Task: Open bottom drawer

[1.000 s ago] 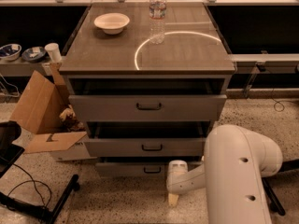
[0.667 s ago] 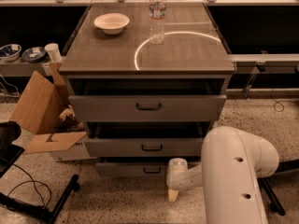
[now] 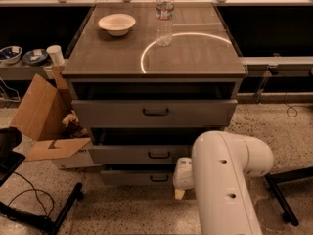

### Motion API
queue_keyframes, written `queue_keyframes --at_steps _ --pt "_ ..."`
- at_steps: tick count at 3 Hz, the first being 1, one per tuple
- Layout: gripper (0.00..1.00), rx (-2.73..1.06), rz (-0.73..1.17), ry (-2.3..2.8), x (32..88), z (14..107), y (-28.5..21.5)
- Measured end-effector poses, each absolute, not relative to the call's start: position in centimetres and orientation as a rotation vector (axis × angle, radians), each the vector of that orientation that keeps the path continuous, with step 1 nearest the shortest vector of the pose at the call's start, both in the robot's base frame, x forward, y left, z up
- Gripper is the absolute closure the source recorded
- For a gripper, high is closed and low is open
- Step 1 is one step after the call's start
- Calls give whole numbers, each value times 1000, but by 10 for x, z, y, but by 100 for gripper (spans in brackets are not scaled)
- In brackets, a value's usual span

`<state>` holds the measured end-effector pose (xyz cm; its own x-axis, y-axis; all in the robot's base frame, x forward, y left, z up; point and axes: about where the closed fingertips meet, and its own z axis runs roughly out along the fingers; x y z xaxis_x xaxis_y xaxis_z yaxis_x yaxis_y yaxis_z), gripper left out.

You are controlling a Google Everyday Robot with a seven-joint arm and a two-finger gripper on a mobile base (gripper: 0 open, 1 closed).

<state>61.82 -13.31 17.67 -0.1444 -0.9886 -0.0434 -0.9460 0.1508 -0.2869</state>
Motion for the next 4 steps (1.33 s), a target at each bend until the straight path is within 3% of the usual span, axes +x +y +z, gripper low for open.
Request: queue_keyframes --at_steps 2,3,4 --pt "64 -2020 -281 2218 619 153 -143" --pt "95 -2020 -281 2218 619 165 -143" --pt "100 -2020 -281 2218 619 172 -143"
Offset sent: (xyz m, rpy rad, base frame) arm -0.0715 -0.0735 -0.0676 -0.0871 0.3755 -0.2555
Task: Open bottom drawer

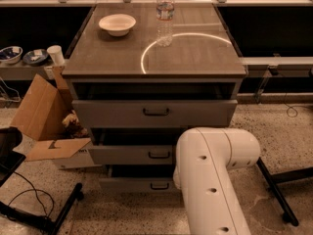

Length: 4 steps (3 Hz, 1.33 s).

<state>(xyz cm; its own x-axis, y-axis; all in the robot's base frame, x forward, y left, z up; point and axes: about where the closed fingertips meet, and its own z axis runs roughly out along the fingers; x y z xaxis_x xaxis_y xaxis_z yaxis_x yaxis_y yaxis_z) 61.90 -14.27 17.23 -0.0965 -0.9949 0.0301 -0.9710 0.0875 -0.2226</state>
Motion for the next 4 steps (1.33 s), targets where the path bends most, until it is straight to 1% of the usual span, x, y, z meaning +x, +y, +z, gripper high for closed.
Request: queue_keyframes --at_steps 1,2,4 --pt "100 -2020 -281 2218 619 175 -143" --pt "83 -2020 -281 2218 619 175 -143" --pt "37 -2020 -281 2218 619 175 -143"
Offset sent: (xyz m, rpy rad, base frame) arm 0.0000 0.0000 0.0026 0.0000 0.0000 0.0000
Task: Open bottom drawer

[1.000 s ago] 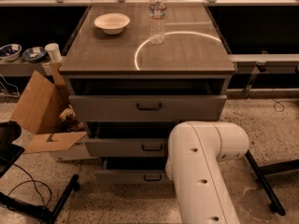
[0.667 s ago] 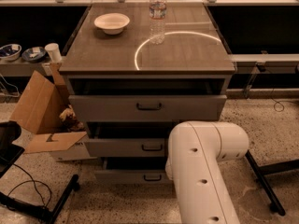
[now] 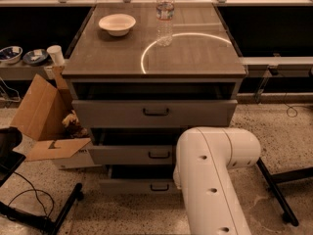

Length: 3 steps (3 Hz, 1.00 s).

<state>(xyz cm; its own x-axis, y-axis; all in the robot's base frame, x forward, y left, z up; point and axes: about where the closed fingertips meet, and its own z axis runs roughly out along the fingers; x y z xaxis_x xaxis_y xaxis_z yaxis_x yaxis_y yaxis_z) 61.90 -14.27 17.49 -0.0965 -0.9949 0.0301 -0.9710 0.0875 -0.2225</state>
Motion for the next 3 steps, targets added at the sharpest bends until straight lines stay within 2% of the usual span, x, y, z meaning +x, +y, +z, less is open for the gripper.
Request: queue_keyframes --at_steps 1,2,3 --pt "13 -2020 -281 2218 619 175 -143" --pt "0 -2020 -281 2218 619 175 -143" --pt "0 -2020 -281 2218 619 175 -143"
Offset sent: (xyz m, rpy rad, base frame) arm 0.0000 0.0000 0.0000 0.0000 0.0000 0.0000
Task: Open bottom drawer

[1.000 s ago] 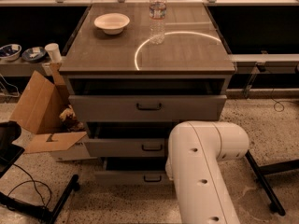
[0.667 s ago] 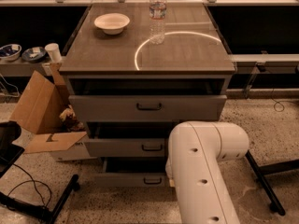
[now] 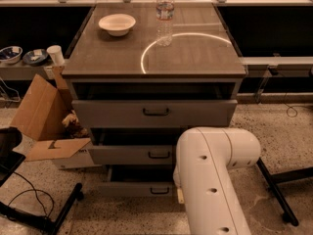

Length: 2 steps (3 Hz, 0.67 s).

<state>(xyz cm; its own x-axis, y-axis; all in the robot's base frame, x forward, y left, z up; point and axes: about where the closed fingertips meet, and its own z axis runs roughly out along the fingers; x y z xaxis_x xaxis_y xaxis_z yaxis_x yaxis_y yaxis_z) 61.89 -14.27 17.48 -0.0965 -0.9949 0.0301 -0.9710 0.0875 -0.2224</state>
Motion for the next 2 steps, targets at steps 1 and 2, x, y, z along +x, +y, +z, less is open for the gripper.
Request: queue_keyframes --at_steps 1,2 --pt "14 -2060 -243 2263 595 158 -143" --pt "37 -2154 -156 2346 543 140 -136"
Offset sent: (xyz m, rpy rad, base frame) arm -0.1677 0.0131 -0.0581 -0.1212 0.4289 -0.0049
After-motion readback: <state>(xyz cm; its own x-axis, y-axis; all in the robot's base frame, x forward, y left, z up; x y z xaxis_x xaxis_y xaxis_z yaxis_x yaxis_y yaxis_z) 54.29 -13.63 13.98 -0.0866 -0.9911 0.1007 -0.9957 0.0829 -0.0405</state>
